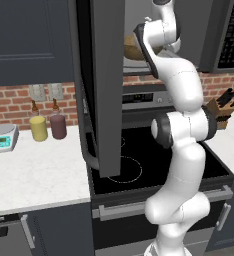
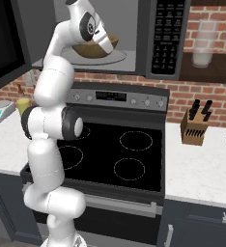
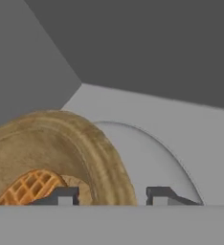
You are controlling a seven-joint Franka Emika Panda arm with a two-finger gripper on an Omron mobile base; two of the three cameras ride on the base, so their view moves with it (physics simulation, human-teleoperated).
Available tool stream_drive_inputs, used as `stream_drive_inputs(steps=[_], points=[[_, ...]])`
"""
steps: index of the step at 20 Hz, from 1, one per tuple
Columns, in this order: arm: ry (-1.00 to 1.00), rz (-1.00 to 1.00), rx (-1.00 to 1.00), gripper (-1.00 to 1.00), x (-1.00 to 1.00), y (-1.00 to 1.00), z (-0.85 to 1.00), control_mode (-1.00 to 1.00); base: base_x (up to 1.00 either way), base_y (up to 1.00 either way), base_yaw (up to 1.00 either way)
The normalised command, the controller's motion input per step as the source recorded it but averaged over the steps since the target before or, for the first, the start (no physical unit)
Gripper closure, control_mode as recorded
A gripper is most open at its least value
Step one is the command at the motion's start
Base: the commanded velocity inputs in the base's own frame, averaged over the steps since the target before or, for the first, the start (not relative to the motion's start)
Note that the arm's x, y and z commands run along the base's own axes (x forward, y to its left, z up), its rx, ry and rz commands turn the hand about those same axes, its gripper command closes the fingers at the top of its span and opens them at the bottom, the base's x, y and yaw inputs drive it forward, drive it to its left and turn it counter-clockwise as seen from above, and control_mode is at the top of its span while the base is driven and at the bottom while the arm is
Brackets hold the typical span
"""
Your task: Open the microwave, place the bowl with waffle inside the microwave, then close the microwave door and turn it on.
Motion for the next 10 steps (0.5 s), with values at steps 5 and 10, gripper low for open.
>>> stream_drive_inputs(steps=[5,10], points=[[-0.12,0.00,0.00,-1.00,0.00,0.00,-0.14,-1.00,0.00,0.00,0.00],[-0.25,0.00,0.10,-1.00,-0.09,-0.04,-0.02,-1.00,0.00,0.00,0.00]])
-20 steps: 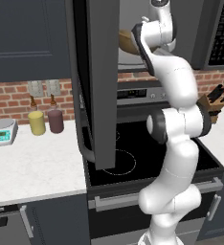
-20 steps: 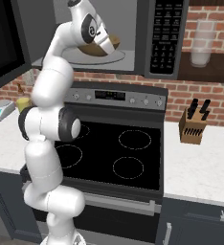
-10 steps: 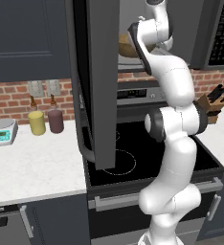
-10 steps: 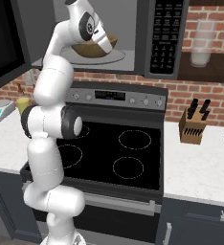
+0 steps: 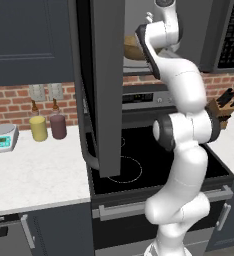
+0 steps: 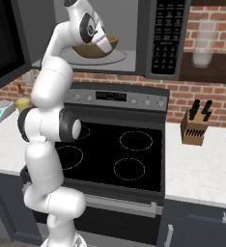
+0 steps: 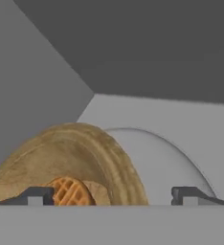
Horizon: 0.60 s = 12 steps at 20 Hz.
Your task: Open the microwave, place the bowl with waffle inside the microwave, then close the microwave door and turn it on.
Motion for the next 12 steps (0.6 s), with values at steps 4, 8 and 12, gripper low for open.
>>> stream_drive_inputs(steps=[4,8,12], points=[[-0.42,0.00,0.25,-1.00,-0.66,-0.27,0.01,-1.00,0.00,0.00,0.00],[-0.42,0.00,0.21,-1.00,-0.99,-0.40,-0.02,-1.00,0.00,0.00,0.00],[-0.40,0.01,0.19,-1.00,-1.00,-0.51,-0.03,-1.00,0.00,0.00,0.00]])
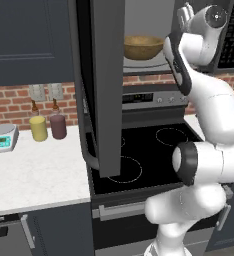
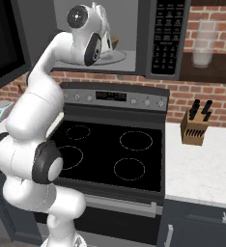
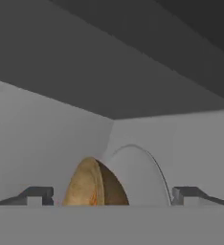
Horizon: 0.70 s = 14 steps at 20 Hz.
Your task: Open the microwave, place the bowl with waffle inside the microwave, then close the microwave door and turn it on.
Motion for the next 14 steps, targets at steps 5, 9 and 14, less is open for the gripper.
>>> stream_drive_inputs(steps=[5,9,14], points=[[-0.45,0.03,0.24,-1.00,-1.00,-0.56,0.00,-1.00,0.00,0.00,0.00],[-0.40,0.04,0.18,-1.00,-1.00,-0.32,0.00,-1.00,0.00,0.00,0.00],[-0.08,0.04,0.01,-1.00,-1.00,-0.03,0.00,-1.00,0.00,0.00,0.00]])
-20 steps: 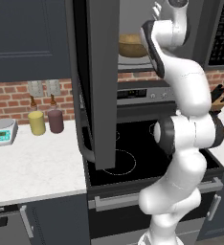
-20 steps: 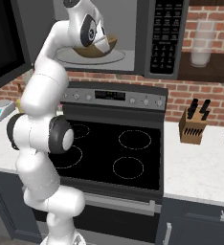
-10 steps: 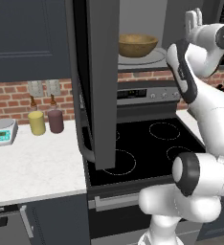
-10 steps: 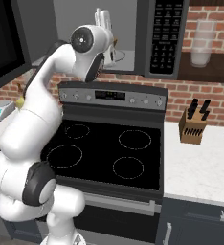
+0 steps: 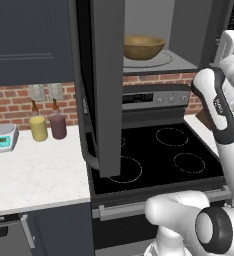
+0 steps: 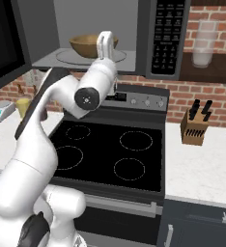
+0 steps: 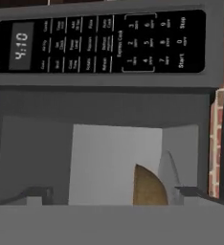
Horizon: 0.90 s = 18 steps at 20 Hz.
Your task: Open the microwave, place the bowl with waffle inside the microwave, then close the microwave door and turn it on.
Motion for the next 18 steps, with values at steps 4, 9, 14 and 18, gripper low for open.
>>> stream_drive_inputs(steps=[4,9,14,18], points=[[0.13,0.01,-0.13,-1.00,-1.00,0.00,0.00,-1.00,0.00,0.00,0.00],[0.44,0.00,-0.38,-1.00,-0.95,0.03,0.00,-1.00,0.00,0.00,0.00],[0.51,0.00,-0.45,-1.00,-0.75,0.10,-0.03,-1.00,0.00,0.00,0.00],[0.39,0.00,-0.40,-1.00,-0.36,0.13,-0.25,-1.00,0.00,0.00,0.00]])
